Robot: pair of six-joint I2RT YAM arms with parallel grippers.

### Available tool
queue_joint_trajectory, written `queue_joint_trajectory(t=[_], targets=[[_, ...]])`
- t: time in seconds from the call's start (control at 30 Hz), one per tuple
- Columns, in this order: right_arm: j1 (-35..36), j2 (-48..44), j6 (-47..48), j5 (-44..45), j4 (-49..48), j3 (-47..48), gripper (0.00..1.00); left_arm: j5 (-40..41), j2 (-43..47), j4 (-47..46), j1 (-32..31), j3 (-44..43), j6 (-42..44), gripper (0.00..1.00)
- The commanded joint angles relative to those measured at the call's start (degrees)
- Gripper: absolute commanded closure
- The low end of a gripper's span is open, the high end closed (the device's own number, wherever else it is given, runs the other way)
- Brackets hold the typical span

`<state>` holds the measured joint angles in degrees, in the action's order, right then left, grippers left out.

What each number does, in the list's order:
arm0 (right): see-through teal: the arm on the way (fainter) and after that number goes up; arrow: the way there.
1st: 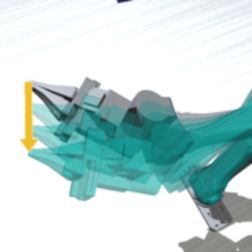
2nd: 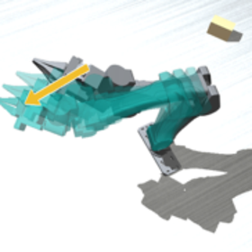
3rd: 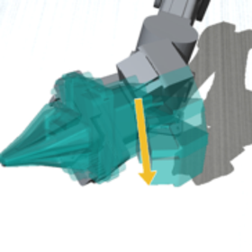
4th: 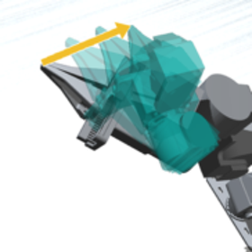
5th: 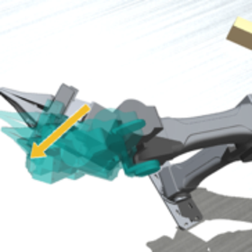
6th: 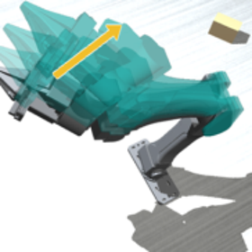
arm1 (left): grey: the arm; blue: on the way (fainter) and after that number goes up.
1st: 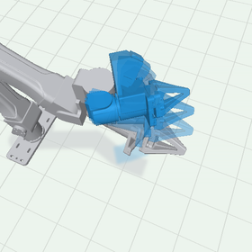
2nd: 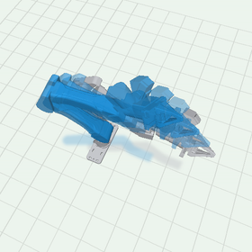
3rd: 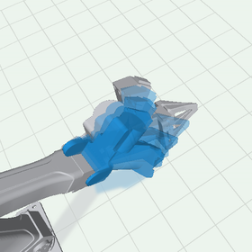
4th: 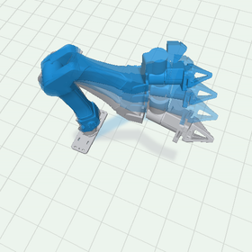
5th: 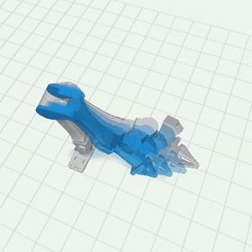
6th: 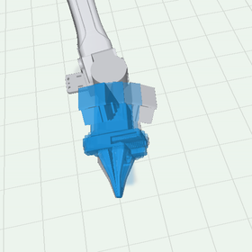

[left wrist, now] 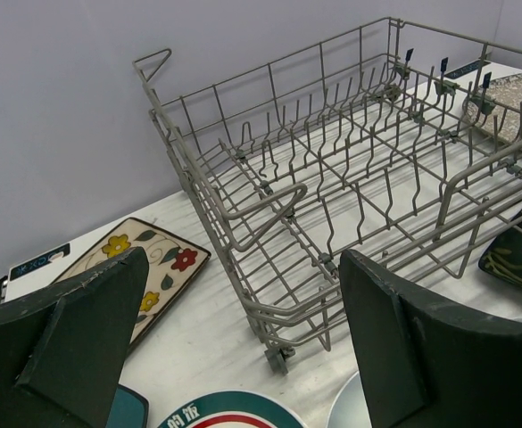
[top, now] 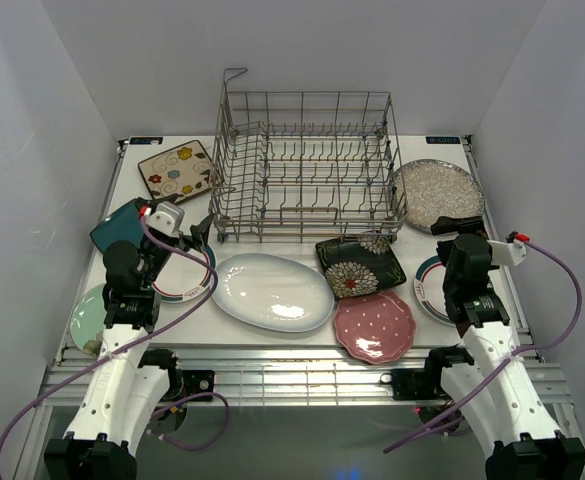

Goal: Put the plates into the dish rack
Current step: Pick up the plate from the corner of the board.

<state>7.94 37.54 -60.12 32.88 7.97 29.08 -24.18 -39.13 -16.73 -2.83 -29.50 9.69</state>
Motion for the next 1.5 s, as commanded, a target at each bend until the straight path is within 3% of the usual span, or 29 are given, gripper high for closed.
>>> queue_joint_trajectory(t=[0.0, 0.2, 0.53, 0.6, 0.77, 0.8, 1.13, 1.47], targets=[[-2.8, 1.9, -1.1, -5.0, -4.5, 2.1, 0.1, -1.6, 1.0, -0.7, 0.0, 0.5, 0.6, 0.02], [-12.6, 8.3, -1.9, -15.6, -10.7, 0.9, 0.1, -1.4, 1.0, -0.7, 0.0, 0.5, 0.5, 0.02], [-21.6, 19.5, -2.1, -30.3, -25.4, -3.3, 0.1, -1.7, 0.6, -0.8, 0.0, 0.6, 0.6, 0.02], [-22.1, 20.6, -3.4, -30.8, -31.9, -6.0, 0.05, -1.5, 0.5, -0.8, 0.0, 0.6, 0.3, 0.02], [-22.1, 24.9, -3.9, -30.2, -32.1, -4.5, 0.0, -1.0, 0.0, -1.2, 0.0, 0.5, 0.0, 0.02], [-22.1, 26.4, -4.0, -30.2, -32.1, -3.7, 0.05, -1.0, 0.0, -1.2, 0.0, 0.5, 0.0, 0.02], [-22.2, 35.7, -4.8, -32.4, -32.1, 0.2, 0.11, -0.9, 0.1, -1.3, 0.0, 0.6, 0.1, 0.02], [-22.1, 30.0, -3.4, -27.4, -29.7, -2.3, 0.11, -1.0, -0.4, -1.4, 0.0, 0.6, 0.0, 0.02]])
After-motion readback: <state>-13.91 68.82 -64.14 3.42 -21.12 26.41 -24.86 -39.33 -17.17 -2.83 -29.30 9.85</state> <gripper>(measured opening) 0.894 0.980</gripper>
